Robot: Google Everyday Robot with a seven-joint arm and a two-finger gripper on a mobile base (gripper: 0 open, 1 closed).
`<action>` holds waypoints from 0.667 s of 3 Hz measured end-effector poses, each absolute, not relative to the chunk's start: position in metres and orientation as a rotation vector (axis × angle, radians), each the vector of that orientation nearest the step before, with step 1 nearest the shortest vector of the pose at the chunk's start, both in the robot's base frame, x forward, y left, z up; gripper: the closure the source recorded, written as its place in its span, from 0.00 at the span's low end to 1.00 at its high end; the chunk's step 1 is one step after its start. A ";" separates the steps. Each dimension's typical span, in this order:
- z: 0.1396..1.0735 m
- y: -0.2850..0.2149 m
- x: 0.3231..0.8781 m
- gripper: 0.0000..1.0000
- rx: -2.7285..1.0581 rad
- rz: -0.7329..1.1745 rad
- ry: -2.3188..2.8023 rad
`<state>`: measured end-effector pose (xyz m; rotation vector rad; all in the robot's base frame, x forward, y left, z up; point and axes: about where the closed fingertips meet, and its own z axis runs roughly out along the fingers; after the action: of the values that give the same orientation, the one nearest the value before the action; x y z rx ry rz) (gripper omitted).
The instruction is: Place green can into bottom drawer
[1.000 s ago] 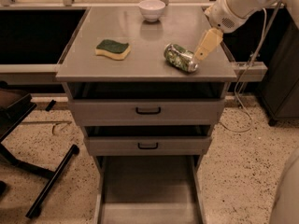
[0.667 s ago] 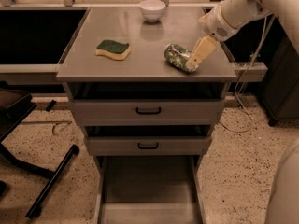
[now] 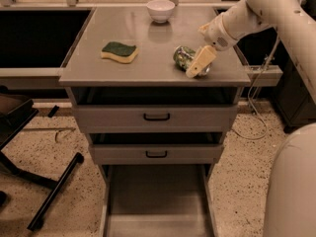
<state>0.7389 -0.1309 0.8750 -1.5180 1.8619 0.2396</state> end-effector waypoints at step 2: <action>0.862 -0.124 0.742 0.00 -1.551 0.283 1.881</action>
Offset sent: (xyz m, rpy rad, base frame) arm 0.0038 0.0013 -0.0147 -0.0107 0.0641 0.0193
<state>0.7419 -0.1235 0.8618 -1.5507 1.8811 0.2828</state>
